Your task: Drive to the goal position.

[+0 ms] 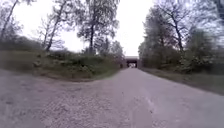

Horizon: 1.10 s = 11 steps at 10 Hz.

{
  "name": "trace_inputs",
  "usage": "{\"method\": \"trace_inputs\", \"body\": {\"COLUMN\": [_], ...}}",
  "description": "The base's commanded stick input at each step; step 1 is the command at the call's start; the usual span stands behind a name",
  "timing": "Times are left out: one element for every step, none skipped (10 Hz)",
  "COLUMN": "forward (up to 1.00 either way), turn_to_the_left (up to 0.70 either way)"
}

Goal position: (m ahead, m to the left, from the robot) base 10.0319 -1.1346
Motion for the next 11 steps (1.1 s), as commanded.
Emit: {"method": "trace_inputs", "body": {"forward": [1.00, 1.00, 1.00, 1.00, 1.00, 1.00, 1.00, 1.00, 1.00, 1.00, 1.00], "turn_to_the_left": [0.00, 0.00, 0.00, 0.00, 0.00, 0.00, 0.00, 0.00, 0.00, 0.00, 0.00]}}
